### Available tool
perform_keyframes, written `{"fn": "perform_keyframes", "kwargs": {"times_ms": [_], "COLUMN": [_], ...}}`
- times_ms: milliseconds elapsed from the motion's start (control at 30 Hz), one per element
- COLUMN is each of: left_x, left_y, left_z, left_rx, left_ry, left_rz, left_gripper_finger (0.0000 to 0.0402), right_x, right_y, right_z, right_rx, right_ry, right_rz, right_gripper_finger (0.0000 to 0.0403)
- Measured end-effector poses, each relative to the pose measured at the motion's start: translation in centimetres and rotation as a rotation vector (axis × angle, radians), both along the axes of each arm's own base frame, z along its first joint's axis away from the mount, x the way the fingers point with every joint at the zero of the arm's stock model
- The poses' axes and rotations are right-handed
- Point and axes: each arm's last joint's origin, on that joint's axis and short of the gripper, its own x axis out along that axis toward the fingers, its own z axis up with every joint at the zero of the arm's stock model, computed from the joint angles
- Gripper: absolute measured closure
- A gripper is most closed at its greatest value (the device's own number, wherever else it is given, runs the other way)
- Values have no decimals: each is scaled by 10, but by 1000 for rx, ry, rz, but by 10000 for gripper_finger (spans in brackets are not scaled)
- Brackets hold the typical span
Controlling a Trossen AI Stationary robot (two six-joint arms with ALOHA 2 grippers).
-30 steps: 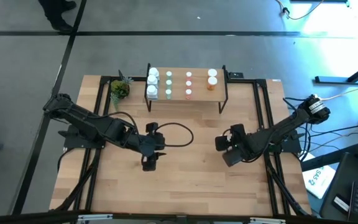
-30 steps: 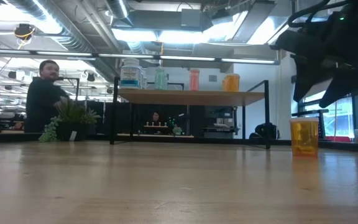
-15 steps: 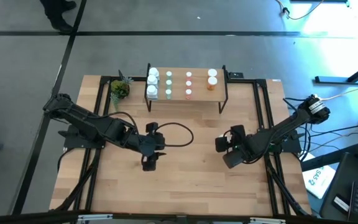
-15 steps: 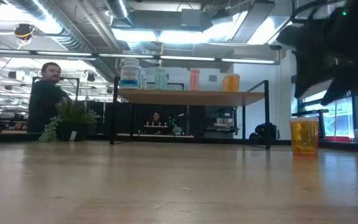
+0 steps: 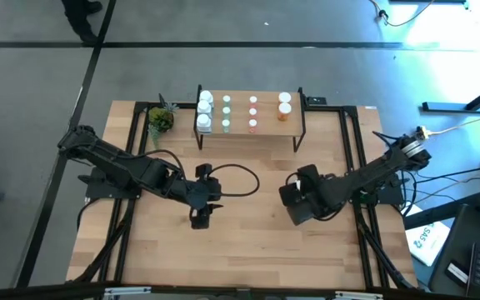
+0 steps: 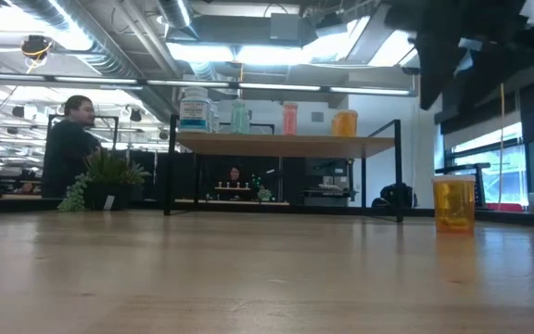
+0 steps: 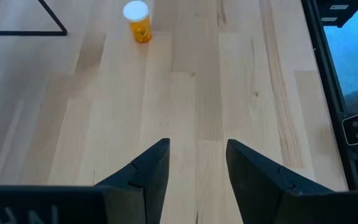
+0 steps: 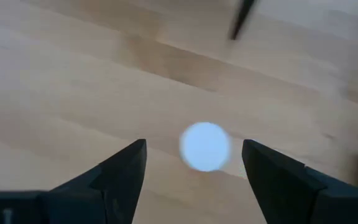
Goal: Pick and place medicine bottles onto shelf by color
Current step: Put the orange pill bottle on the shelf aligned with the other orange pill bottles
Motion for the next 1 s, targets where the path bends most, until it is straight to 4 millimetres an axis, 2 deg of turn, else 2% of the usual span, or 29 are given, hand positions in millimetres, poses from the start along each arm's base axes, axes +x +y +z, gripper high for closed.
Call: {"fn": "perform_keyframes", "kwargs": {"times_ms": [167,300,1000], "left_x": [0,0,0], "left_y": [0,0,0], "left_z": [0,0,0], "left_rx": [-1,-1,-1], "left_ry": [-2,-2,-3], "left_rz": [0,0,0], "left_gripper_finger": [250,250,250], "right_x": [13,21,21], "right_y": [-2,1,3], "right_z": [2,-3,-4], "right_rx": [28,66,124], "right_ry": [130,161,180], "right_rz": [-39,-46,-49], "right_gripper_finger": [136,136,136]}}
